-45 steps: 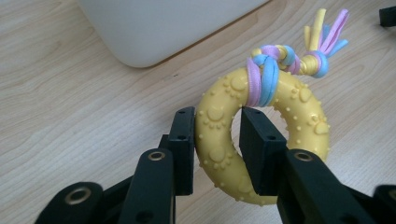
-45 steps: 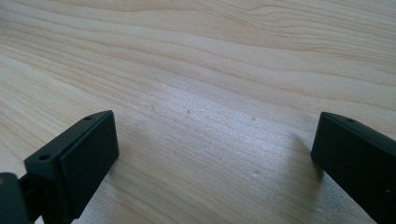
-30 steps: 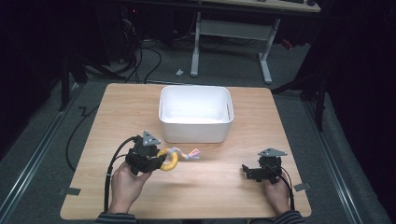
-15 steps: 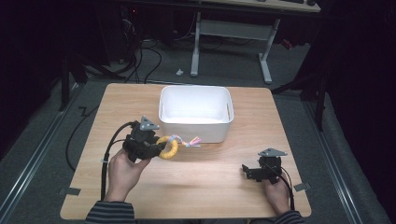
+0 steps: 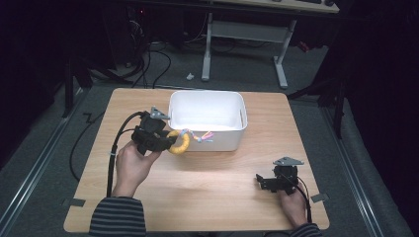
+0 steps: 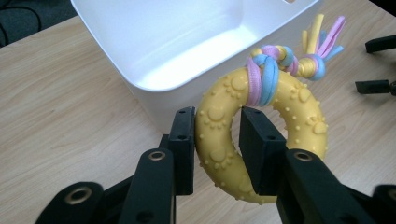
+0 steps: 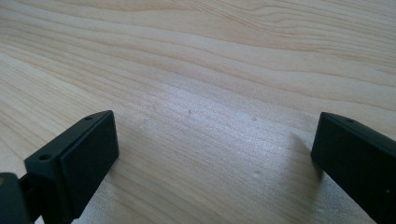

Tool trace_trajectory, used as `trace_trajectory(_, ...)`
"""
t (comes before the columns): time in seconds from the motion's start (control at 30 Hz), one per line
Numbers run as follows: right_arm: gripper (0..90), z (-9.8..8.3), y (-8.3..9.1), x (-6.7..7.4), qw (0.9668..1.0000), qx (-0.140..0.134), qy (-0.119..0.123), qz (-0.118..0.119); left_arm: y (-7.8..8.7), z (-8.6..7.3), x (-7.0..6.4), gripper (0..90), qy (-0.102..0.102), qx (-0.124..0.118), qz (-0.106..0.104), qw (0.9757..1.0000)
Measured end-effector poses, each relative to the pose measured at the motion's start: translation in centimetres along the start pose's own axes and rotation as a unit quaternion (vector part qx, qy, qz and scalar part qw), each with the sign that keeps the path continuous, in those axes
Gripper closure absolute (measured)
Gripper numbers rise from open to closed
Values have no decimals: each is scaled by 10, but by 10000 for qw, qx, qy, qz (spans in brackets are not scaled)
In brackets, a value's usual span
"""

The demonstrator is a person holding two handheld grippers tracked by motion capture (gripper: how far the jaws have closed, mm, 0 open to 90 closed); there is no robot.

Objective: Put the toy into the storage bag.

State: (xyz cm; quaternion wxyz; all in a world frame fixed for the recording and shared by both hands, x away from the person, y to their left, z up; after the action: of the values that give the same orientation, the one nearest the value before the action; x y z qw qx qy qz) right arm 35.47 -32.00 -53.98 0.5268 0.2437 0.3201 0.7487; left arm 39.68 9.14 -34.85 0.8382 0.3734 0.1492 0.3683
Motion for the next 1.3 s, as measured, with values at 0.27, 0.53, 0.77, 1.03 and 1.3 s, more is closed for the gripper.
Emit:
trace_trajectory(0.27,5,-1,1,0,10000,7,8,17,-1,18,9,679,146,-131,-33,9998)
trace_trajectory(0.53,5,-1,1,0,10000,10,-2,17,-14,41,12,682,99,37,-40,9999)
trace_trajectory(0.77,5,0,0,0,10000,5,9,26,-23,54,12,683,100,45,-28,9999)
trace_trajectory(1.03,5,0,0,1,10000,5,6,30,-34,76,13,683,148,48,-80,9998)
trace_trajectory(1.3,5,-1,0,0,10000,1,27,27,-50,91,12,683,211,108,-72,9997)
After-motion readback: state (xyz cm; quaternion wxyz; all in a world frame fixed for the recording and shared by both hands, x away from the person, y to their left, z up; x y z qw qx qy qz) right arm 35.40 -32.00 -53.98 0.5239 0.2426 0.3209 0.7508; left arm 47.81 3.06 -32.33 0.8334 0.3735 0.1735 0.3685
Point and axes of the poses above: each handheld gripper's, and its own axes: y roughly backward along the jaws, z roughly out of its top, x roughly to its left, the point moved 1 cm from there along -y, roughly forward along the jaws, and after that the axes turned 4 degrees about -y, right-handed, at the moved point
